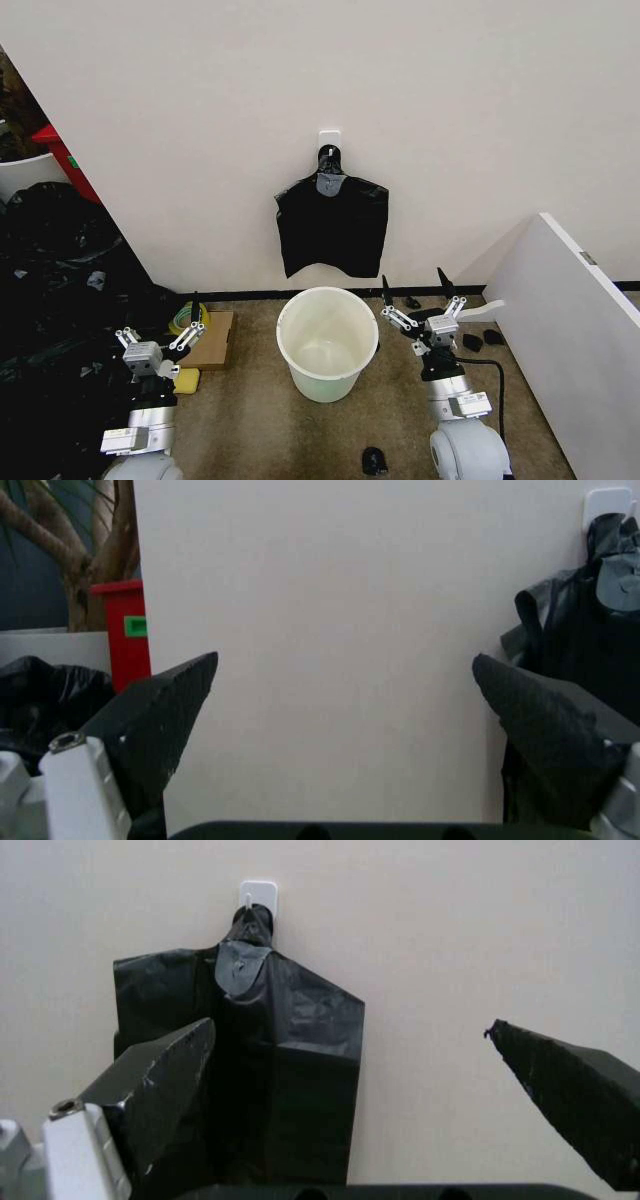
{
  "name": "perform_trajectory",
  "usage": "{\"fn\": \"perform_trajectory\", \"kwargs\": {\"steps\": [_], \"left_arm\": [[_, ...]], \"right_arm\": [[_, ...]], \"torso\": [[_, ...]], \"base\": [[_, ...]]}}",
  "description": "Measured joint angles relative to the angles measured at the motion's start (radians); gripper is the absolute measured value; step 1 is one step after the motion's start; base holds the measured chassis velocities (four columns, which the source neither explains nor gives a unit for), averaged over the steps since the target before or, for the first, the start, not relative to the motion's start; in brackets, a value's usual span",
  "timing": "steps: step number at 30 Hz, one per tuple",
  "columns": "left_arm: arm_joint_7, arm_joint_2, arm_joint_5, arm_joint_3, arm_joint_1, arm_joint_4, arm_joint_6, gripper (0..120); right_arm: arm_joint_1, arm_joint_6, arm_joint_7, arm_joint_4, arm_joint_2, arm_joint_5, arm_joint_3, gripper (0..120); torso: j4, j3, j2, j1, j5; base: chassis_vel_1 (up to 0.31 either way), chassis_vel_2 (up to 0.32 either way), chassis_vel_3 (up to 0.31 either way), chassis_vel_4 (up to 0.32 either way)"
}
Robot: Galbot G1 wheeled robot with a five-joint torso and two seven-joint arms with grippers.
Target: Place the garbage bag over the trash bin.
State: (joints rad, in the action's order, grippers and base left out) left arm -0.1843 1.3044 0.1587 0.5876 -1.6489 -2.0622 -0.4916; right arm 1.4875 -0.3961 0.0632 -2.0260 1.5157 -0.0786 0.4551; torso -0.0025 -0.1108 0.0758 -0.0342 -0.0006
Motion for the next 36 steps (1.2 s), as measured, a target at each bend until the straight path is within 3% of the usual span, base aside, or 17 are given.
{"fn": "perform_trajectory", "kwargs": {"steps": [23, 30, 36], "left_arm": [[-0.005, 0.029, -0.042, -0.009, 0.022, 0.053, -0.006, 100], [-0.012, 0.035, -0.056, -0.004, 0.014, 0.051, -0.007, 100], [-0.020, 0.036, -0.069, 0.006, 0.000, 0.046, -0.007, 100]], "right_arm": [[-0.113, 0.031, -0.002, 0.094, -0.022, 0.021, -0.042, 100], [-0.253, 0.090, -0.017, 0.174, -0.031, 0.074, -0.092, 100], [-0.418, 0.125, -0.070, 0.327, -0.005, 0.173, -0.171, 100]], "torso": [[-0.0001, 0.000, 0.000, 0.000, 0.0000], [0.0001, 0.000, 0.000, 0.000, 0.0000], [0.0002, 0.000, 0.000, 0.000, -0.0001]], "base": [[0.000, 0.000, 0.000, 0.000], [0.000, 0.000, 0.000, 0.000], [0.000, 0.000, 0.000, 0.000]]}}
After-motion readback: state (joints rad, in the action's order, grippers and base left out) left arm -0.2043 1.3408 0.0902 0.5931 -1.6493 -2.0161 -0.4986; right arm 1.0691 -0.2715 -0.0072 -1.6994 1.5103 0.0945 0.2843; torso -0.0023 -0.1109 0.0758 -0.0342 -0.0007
